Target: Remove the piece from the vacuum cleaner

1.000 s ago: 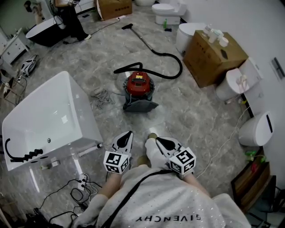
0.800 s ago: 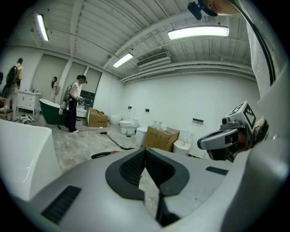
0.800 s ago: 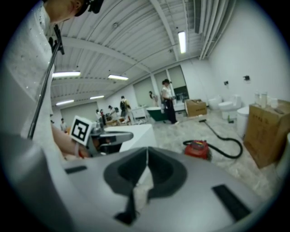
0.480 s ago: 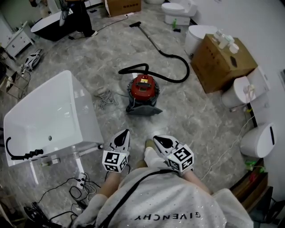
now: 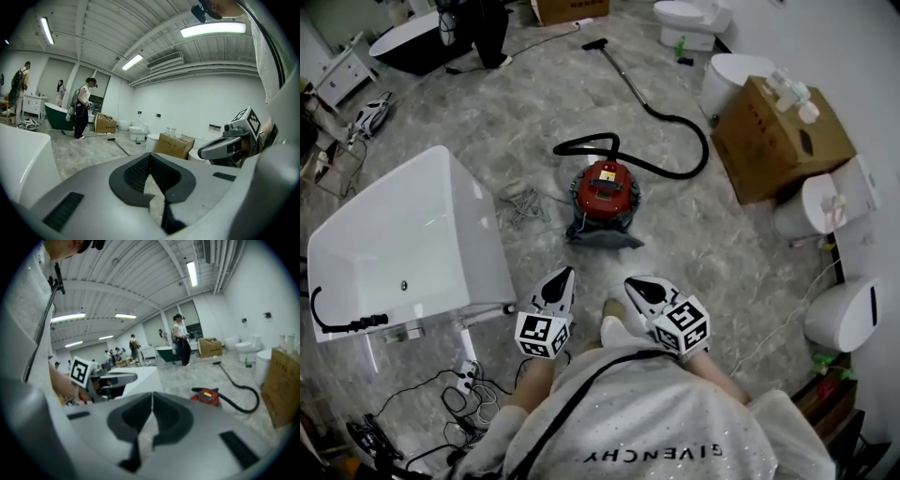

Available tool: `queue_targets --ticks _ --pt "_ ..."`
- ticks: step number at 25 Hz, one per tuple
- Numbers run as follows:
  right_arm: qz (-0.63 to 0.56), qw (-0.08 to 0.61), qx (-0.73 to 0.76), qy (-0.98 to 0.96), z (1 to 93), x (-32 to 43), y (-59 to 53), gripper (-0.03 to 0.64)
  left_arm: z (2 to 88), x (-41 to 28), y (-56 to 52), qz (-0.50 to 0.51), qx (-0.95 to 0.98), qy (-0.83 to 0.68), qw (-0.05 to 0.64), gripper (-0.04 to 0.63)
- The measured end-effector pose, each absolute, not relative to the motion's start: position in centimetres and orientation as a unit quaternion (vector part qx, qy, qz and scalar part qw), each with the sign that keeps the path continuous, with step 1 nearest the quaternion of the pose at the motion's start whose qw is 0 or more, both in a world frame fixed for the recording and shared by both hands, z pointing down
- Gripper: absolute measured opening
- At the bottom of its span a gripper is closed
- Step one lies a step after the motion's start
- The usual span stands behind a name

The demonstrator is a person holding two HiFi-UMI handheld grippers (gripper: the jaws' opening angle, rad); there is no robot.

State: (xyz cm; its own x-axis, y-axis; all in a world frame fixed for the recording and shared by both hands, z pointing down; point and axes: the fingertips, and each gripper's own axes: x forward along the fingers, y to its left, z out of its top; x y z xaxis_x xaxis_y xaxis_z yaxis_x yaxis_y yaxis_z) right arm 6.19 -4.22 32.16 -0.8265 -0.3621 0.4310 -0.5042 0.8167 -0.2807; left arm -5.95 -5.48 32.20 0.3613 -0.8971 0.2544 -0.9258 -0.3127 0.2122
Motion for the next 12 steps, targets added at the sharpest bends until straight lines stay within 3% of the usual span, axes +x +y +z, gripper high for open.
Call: queue_targets --ticks 12 --pt "0.215 0.178 0.218 -0.935 33.7 7.8 -8.2 0.015 32.6 -2.0 -8.5 0.023 0.835 -0.511 0.2 0.017"
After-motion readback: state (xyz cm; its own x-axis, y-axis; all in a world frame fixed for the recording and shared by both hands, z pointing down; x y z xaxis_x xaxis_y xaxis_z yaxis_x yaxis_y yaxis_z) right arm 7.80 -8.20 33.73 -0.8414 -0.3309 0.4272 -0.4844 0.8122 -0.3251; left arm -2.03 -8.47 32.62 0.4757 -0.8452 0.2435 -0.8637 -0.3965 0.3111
